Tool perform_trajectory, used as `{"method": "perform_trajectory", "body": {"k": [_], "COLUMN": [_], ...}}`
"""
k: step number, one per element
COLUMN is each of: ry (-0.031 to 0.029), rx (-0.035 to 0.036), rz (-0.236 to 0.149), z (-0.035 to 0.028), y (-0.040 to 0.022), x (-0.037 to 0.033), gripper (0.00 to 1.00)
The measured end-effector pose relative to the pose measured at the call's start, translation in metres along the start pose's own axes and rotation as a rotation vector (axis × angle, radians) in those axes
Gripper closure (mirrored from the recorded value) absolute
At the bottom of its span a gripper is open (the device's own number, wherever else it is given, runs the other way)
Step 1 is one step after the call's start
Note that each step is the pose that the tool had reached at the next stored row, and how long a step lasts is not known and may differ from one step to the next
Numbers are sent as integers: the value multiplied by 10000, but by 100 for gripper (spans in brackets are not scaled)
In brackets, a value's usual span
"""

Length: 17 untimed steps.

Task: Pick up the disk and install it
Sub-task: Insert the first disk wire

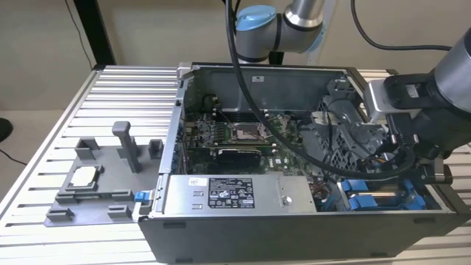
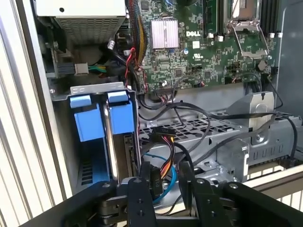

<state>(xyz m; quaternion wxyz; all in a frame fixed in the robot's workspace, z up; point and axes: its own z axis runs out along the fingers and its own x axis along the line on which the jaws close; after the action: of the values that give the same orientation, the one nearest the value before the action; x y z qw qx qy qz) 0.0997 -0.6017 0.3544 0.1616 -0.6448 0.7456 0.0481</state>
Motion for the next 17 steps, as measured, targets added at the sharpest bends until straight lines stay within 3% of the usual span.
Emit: {"method": "perform_trajectory", "body": {"k": [6, 12, 13, 14, 17], "ry": [19, 2, 3, 1, -38], "rx": [41, 49, 77, 158, 562], "rz": [111, 121, 111, 82, -82], "z": [-9, -3, -2, 0, 1], "y": [-23, -51, -50, -45, -29], "x": [46, 129, 129, 131, 134], "gripper": [0, 0, 0, 0, 0]}}
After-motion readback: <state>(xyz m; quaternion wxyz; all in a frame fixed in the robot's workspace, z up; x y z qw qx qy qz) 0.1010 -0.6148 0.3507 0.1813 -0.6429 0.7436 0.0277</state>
